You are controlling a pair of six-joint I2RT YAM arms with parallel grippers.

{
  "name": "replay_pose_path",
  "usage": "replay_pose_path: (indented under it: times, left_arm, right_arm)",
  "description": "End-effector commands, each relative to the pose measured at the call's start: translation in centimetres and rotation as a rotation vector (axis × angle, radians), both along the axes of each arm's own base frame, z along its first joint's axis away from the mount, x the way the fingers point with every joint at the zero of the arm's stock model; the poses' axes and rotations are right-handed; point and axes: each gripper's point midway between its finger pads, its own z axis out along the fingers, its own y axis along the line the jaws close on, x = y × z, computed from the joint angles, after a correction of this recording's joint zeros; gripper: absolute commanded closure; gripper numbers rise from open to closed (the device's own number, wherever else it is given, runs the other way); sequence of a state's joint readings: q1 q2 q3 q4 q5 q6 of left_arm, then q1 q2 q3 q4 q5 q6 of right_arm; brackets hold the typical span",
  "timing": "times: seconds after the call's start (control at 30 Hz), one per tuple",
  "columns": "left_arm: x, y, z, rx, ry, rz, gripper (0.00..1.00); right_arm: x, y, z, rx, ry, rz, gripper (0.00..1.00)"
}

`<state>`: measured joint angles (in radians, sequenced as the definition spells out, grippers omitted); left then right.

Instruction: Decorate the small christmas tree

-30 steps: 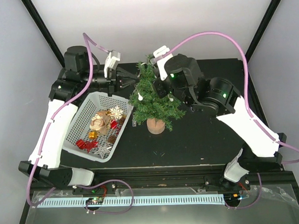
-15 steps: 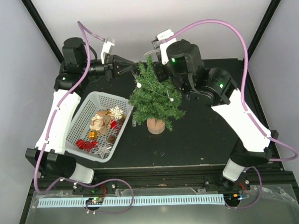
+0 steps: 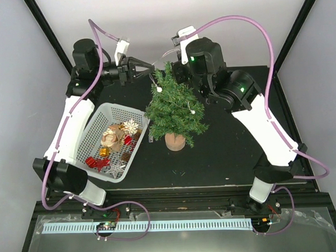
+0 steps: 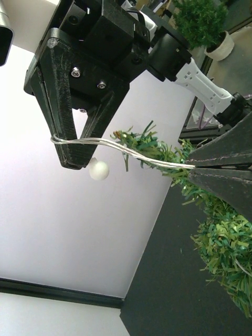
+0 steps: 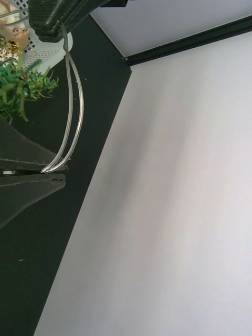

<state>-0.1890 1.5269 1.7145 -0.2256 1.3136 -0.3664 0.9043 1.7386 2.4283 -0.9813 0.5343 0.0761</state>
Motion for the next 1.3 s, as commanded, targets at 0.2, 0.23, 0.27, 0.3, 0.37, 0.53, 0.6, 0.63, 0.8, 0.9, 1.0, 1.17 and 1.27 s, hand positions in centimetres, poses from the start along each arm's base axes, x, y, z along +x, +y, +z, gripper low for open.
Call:
replay_pose_path:
  times: [0.2,0.23,0.27,0.3,0.37,0.53,0.6,0.63,0.8,0.9,1.0,1.17,1.27]
  left_arm:
    - [0.5,0.0,-0.7,-0.004,0.035,-0.045,0.98]
    - [0.6,0.0,-0.9,-0.003,0.041,-0.047,0.98]
    - [0.6,-0.1,-1.1,-0.002,0.047,-0.05,0.97]
    - [0.6,-0.1,-1.1,-0.001,0.049,-0.052,0.97]
    - [0.7,-0.1,-1.3,0.0,0.055,-0.054,0.96]
    - [0.6,-0.1,-1.5,0.003,0.063,-0.058,0.95]
    - [0.6,-0.1,-1.7,0.007,0.07,-0.058,0.95]
    - [0.6,-0.2,-2.0,0.011,0.08,-0.057,0.95]
    - [0.6,-0.1,-3.3,0.035,0.094,-0.046,0.91]
    - [0.5,0.0,-4.1,0.051,0.102,-0.044,0.88]
    - [0.3,0.0,-4.7,0.063,0.107,-0.041,0.79]
    - [0.0,0.3,-4.7,0.086,0.078,-0.009,0.47]
    - [0.1,0.5,-4.3,0.087,0.069,0.006,0.24]
  right_arm:
    - [1.4,-0.8,-1.3,0.054,0.035,-0.027,0.99]
    - [1.4,-0.9,-1.5,0.059,0.042,-0.028,0.99]
    - [1.5,-1.1,-1.7,0.061,0.046,-0.031,0.99]
    - [1.5,-1.1,-2.0,0.059,0.054,-0.031,0.99]
    - [1.5,-1.3,-2.3,0.061,0.06,-0.033,0.99]
    - [1.3,-1.9,-3.0,0.07,0.078,-0.041,0.99]
    - [1.1,-2.2,-3.2,0.073,0.082,-0.043,0.99]
    - [1.0,-2.5,-3.2,0.077,0.083,-0.044,0.99]
    - [0.5,-2.8,-4.0,0.068,0.103,-0.041,0.99]
    - [0.4,-2.9,-4.5,0.063,0.115,-0.041,0.99]
    - [0.4,-2.8,-5.2,0.061,0.131,-0.04,0.99]
    - [0.6,-2.7,-6.8,0.049,0.168,-0.047,0.99]
    - [0.7,-2.7,-7.6,0.056,0.191,-0.047,0.99]
